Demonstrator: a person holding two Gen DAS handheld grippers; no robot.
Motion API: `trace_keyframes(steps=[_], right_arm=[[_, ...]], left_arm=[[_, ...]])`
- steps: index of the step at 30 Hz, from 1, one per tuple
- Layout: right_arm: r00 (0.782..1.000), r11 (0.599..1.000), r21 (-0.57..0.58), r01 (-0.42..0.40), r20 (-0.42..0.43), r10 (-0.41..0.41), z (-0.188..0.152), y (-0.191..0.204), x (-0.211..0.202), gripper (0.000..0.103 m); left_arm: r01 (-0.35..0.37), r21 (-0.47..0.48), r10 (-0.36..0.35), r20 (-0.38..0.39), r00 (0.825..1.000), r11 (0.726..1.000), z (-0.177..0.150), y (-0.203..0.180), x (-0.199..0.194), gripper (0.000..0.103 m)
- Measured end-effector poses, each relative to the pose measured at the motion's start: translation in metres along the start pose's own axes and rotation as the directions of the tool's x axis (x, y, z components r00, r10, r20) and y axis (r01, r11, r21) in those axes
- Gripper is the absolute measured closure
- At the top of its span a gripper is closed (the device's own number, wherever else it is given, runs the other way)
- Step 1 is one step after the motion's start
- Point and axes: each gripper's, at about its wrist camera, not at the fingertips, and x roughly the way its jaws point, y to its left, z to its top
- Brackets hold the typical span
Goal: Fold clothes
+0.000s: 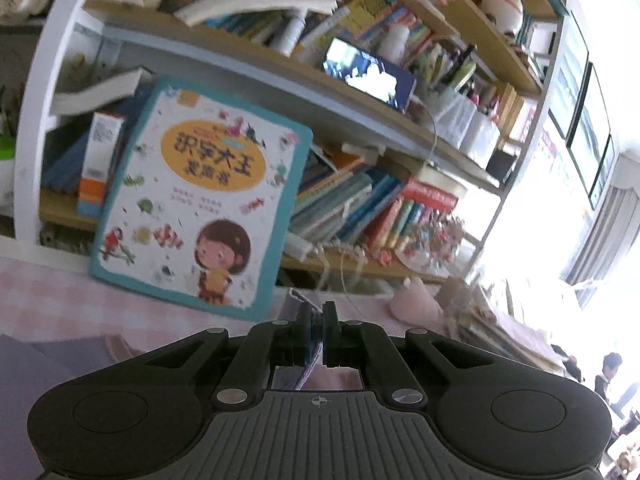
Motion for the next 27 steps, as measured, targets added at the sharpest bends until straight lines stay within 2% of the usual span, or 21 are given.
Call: trace_keyframes(steps=[3,5,6,7,8,9,13,15,17,21,24,27], right_arm=[[1.000,1.000,0.002,-0.002,0.000,0.002,0.000,-0.001,0.000,0.000],[1.000,1.000,0.001,-0.002,0.000,0.002,0.000,-0.001,0.000,0.000],[1.000,1.000,0.000,-0.001,0.000,0.001,0.000,0.000,0.000,0.000],[1.000,1.000,-0.001,0.000,0.000,0.000,0.000,0.000,0.000,0.000],[1.000,1.000,-0.002,0.001,-0.001,-0.001,0.000,0.000,0.000,0.000],[1.000,1.000,-0.003,0.002,-0.001,-0.002,0.000,0.000,0.000,0.000],[1.000,1.000,-0.011,0.009,-0.004,-0.009,0.000,0.002,0.001,0.000],[1.000,1.000,-0.018,0.014,-0.006,-0.014,0.000,0.003,0.002,0.000],[1.000,0.999,-0.028,0.022,-0.009,-0.022,0.000,0.005,0.002,0.000],[0.999,0.998,-0.045,0.035,-0.013,-0.036,0.000,0.007,0.003,0.000],[0.999,0.998,-0.041,0.037,-0.012,-0.038,0.000,0.007,0.004,0.000],[0.999,0.998,-0.038,0.044,-0.010,-0.044,0.000,0.006,0.003,0.000]], left_arm=[[-0.008,0.010,0.009,-0.019,1.000,1.000,-0.006,-0.003,0.006,0.098],[-0.014,0.008,0.014,-0.025,1.000,1.000,-0.008,-0.003,0.007,0.092],[-0.015,0.005,0.015,-0.028,1.000,1.000,-0.009,-0.002,0.007,0.080],[-0.018,0.002,0.018,-0.028,0.999,1.000,-0.009,-0.002,0.007,0.061],[-0.025,0.000,0.025,-0.022,0.999,1.000,-0.009,-0.001,0.005,0.050],[-0.029,0.002,0.029,-0.012,0.999,1.000,-0.009,-0.001,0.000,0.035],[-0.028,0.043,0.028,-0.005,1.000,0.999,-0.012,0.004,-0.023,0.034],[-0.060,0.085,0.061,-0.004,0.998,0.995,-0.018,0.009,-0.041,0.034],[-0.123,0.113,0.123,0.005,0.992,0.986,-0.028,0.019,-0.061,0.034],[-0.235,0.136,0.237,-0.001,0.971,0.963,-0.048,0.046,-0.103,0.034],[-0.311,0.148,0.320,-0.039,0.947,0.939,-0.065,0.065,-0.127,0.034],[-0.353,0.171,0.367,-0.063,0.928,0.920,-0.082,0.074,-0.146,0.034]])
